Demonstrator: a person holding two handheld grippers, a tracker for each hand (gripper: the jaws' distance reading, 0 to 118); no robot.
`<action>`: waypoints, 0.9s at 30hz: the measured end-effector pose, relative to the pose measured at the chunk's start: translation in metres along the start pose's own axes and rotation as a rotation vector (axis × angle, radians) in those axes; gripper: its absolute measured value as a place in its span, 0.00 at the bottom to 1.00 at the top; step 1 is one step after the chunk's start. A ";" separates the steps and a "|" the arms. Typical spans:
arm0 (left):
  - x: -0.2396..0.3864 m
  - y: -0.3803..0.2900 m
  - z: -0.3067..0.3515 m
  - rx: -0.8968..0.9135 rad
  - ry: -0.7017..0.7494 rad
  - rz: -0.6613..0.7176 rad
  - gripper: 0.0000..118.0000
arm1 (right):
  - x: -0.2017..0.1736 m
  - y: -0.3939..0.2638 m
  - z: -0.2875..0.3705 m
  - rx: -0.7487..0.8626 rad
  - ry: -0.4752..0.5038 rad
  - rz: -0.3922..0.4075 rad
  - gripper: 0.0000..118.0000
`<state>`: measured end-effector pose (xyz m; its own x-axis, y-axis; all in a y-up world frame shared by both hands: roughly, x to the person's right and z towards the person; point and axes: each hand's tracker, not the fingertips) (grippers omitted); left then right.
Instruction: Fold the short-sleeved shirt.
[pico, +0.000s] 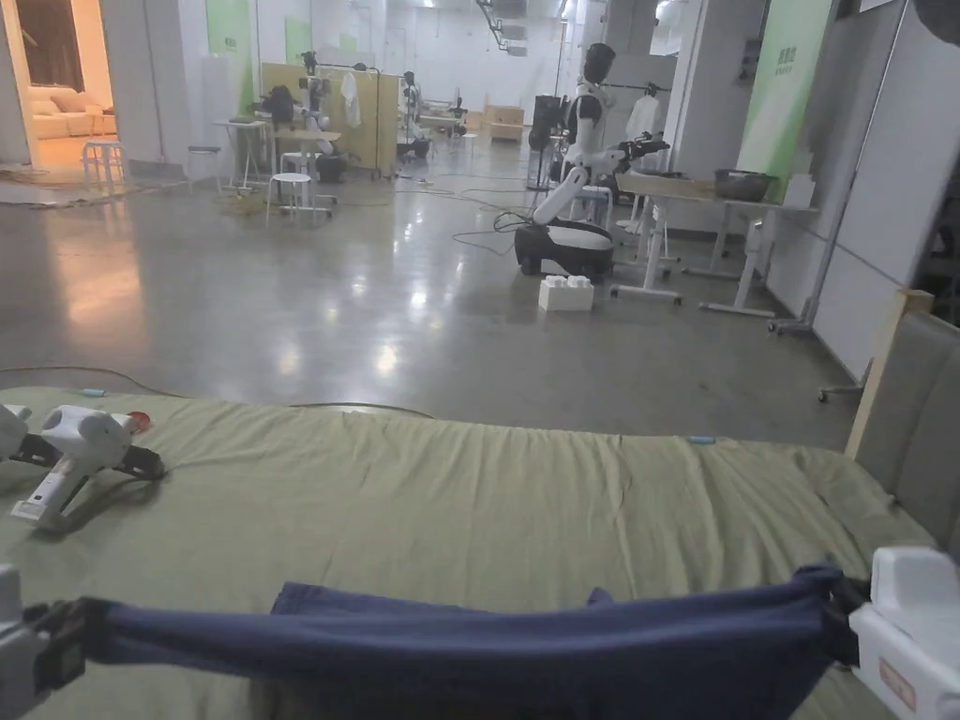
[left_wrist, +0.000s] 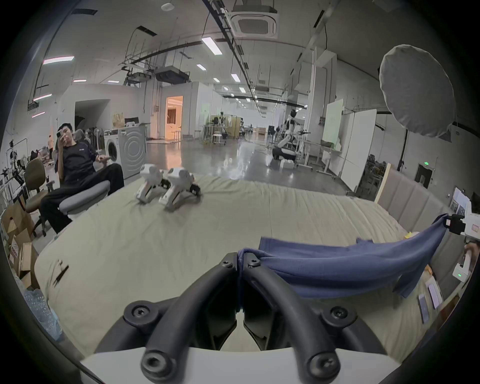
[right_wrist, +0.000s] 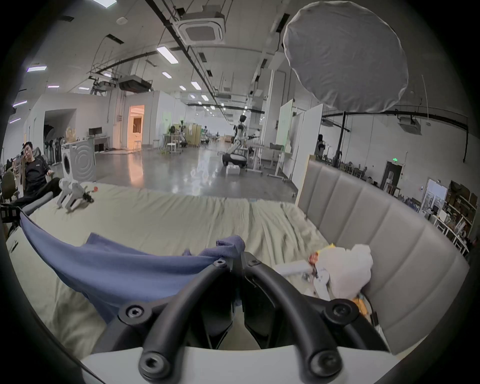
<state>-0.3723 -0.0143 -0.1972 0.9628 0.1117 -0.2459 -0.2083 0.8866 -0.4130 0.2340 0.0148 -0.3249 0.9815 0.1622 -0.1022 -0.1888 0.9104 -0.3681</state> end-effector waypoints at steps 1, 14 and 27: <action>0.000 -0.007 0.008 -0.011 -0.010 -0.004 0.00 | 0.001 -0.009 0.007 -0.011 0.001 0.005 0.02; 0.005 -0.107 0.045 -0.335 -0.019 -0.122 0.00 | -0.007 -0.114 0.053 -0.272 -0.012 0.046 0.02; 0.019 -0.144 0.008 -0.344 0.031 -0.103 0.47 | -0.031 -0.156 0.045 -0.279 -0.037 -0.007 0.70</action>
<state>-0.3226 -0.1368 -0.1354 0.9772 0.0111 -0.2120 -0.1612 0.6886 -0.7070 0.2348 -0.1156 -0.2229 0.9824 0.1744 -0.0667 -0.1785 0.7723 -0.6097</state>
